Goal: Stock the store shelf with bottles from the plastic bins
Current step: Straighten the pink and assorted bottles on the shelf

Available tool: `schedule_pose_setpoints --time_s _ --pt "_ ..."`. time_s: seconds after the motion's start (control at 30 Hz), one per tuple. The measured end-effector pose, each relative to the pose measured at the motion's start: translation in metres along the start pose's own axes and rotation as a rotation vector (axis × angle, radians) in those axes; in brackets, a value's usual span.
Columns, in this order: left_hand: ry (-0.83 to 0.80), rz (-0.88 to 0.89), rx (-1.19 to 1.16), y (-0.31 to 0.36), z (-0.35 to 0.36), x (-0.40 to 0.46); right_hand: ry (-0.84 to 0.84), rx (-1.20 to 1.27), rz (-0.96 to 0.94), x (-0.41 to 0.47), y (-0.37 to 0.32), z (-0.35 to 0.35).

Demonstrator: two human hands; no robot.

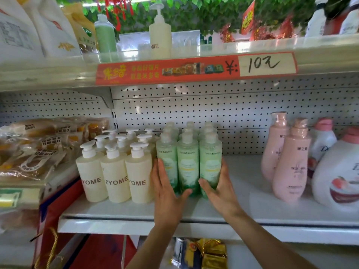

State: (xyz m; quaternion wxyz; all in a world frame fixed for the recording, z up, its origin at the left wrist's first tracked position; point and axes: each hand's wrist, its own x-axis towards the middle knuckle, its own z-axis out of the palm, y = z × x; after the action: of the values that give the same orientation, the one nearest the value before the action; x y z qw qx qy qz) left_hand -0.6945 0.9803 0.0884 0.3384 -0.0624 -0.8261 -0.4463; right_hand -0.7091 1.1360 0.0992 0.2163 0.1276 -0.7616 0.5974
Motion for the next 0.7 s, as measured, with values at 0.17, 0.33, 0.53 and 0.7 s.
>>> schedule_pose_setpoints --time_s 0.17,0.33,0.53,0.7 --pt "0.021 0.015 -0.003 -0.003 0.002 0.000 -0.002 -0.029 0.006 -0.002 -0.002 0.001" --pt "0.033 0.032 0.034 -0.003 0.003 -0.001 -0.004 -0.027 0.021 -0.003 -0.004 0.001" --pt "0.041 0.081 0.073 -0.004 0.003 -0.002 0.010 -0.015 0.034 -0.003 -0.012 -0.001" --pt "0.084 0.177 0.071 0.002 0.003 -0.007 0.024 -0.148 0.096 -0.024 -0.008 -0.028"
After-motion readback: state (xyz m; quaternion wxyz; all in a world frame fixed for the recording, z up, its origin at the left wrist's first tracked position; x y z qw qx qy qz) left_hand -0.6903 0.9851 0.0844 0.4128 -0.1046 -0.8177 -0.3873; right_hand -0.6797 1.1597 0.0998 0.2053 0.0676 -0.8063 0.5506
